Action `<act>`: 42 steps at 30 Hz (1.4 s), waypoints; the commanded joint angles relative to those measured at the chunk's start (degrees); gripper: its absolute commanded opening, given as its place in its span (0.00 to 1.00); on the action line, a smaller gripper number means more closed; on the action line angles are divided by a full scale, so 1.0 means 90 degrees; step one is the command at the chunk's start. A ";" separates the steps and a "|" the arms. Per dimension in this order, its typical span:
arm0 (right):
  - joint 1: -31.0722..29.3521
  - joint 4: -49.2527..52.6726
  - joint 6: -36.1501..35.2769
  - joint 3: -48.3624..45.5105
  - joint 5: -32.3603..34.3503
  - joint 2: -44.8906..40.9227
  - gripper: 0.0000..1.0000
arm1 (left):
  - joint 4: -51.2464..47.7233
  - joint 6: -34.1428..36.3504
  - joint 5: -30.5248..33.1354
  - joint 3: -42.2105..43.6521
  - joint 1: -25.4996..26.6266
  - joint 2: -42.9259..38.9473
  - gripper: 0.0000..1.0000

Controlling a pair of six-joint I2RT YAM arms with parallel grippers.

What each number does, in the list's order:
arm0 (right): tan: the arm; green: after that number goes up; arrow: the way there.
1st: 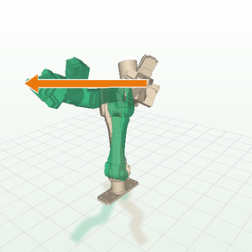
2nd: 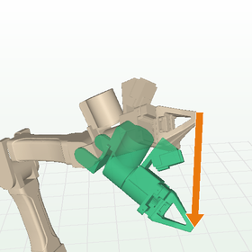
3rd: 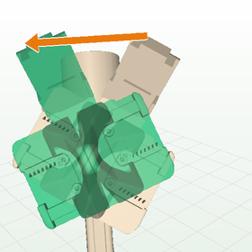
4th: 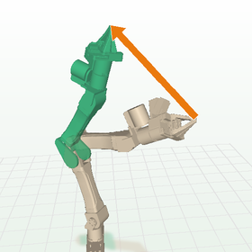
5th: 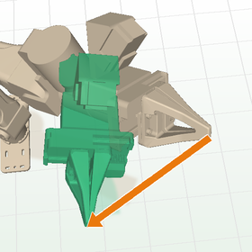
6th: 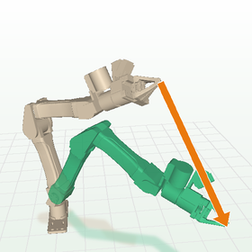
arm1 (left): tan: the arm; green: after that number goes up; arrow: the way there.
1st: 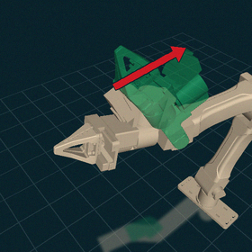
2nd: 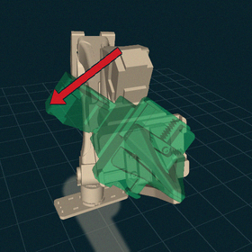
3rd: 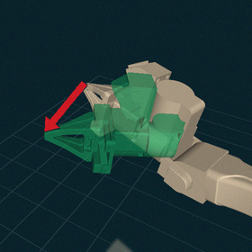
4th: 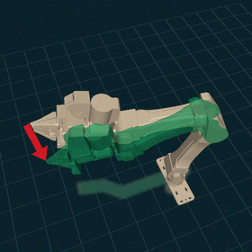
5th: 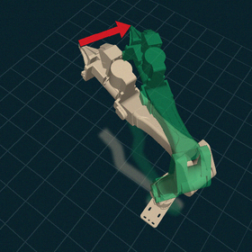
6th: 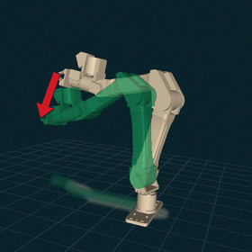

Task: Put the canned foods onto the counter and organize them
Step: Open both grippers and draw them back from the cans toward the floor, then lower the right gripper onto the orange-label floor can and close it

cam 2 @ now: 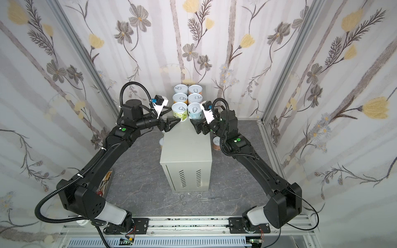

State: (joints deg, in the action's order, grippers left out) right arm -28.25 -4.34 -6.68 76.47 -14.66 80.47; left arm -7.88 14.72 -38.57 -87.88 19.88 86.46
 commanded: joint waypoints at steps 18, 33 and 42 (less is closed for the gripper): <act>0.2467 -0.0471 0.1286 -0.2871 0.0128 -0.2218 1.00 | 0.0983 -0.0379 0.0604 0.0579 -0.0268 -0.0748 1.00; 0.2650 -0.0833 0.1807 -0.3122 -0.0477 0.0407 0.99 | 0.1588 -0.0873 0.0628 0.1876 -0.1069 -0.1308 1.00; 0.2617 -0.0758 0.1943 -0.2237 -0.0934 0.2142 0.99 | 0.1589 -0.0927 0.0789 0.2516 -0.1387 -0.1855 1.00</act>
State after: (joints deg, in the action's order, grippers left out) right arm -4.54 -10.02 10.17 54.70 -20.56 97.71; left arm 4.25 6.81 -31.73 -66.08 7.79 71.05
